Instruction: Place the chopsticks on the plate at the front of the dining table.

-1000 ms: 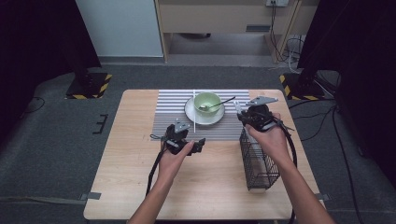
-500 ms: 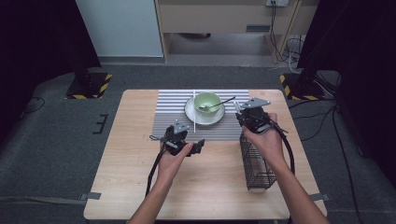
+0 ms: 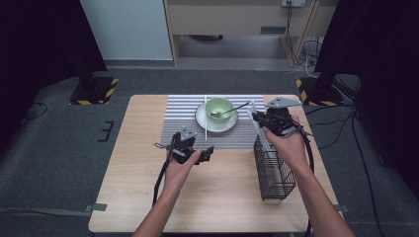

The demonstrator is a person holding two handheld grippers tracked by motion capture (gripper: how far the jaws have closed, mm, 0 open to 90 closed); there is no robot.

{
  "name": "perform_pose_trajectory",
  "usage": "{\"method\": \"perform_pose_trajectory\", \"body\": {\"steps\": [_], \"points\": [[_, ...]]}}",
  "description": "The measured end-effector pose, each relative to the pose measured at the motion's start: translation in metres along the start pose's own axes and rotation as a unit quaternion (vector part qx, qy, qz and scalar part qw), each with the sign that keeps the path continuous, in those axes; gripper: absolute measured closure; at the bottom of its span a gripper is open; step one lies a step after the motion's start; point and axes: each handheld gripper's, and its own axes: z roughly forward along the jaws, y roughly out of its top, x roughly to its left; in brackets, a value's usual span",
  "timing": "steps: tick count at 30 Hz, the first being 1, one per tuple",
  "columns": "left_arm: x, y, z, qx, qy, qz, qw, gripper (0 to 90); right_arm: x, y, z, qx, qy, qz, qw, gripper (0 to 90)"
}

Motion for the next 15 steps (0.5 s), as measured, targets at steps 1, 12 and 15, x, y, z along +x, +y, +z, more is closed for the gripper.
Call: {"method": "perform_pose_trajectory", "body": {"steps": [1,12,15], "points": [[0.000,0.000,0.000,0.000,0.000,0.000,1.0000,10.4,-0.002,0.002,-0.003,-0.006,0.005,0.004,1.0000,84.2],[-0.001,0.005,-0.009,-0.031,-0.014,0.011,0.9994,13.9,-0.019,0.023,-0.040,-0.070,0.051,0.022,0.9960,84.3],[-0.002,0.008,-0.011,-0.039,-0.020,0.012,0.9990,14.1,-0.022,0.026,-0.045,-0.077,0.056,0.023,0.9952,84.3]]}}
